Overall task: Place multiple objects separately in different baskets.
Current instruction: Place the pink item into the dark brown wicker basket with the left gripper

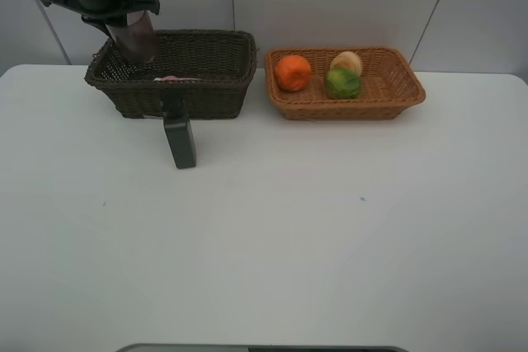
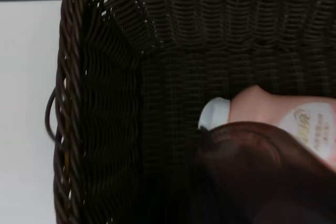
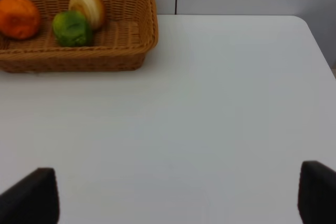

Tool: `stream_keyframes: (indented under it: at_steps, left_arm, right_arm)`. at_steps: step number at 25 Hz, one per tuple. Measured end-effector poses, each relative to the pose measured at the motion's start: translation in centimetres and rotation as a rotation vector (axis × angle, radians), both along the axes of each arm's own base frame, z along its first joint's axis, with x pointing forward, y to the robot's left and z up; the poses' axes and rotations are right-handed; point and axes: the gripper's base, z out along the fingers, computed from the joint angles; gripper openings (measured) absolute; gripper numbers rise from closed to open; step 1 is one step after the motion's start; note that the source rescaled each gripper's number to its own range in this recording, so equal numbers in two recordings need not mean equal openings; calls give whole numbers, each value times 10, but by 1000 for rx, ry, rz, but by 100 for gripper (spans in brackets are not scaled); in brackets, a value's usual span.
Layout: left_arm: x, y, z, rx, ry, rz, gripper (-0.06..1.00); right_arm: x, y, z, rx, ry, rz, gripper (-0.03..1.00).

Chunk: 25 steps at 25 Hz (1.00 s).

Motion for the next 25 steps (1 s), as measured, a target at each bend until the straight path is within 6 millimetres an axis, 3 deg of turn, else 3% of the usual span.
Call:
stream_keyframes:
  at_steps: [10, 19, 21, 25]
  left_arm:
    - [29, 17, -53, 64, -6, -2, 0]
    - [35, 26, -62, 74, -27, 0, 2]
    - [35, 25, -63, 72, -35, -2, 17]
    - [36, 19, -62, 42, -53, -4, 80]
  right_arm:
    - [0, 0, 0, 0, 0, 0, 92]
    - [0, 0, 0, 0, 0, 0, 92]
    - [0, 0, 0, 0, 0, 0, 92]
    - [0, 0, 0, 0, 0, 0, 92]
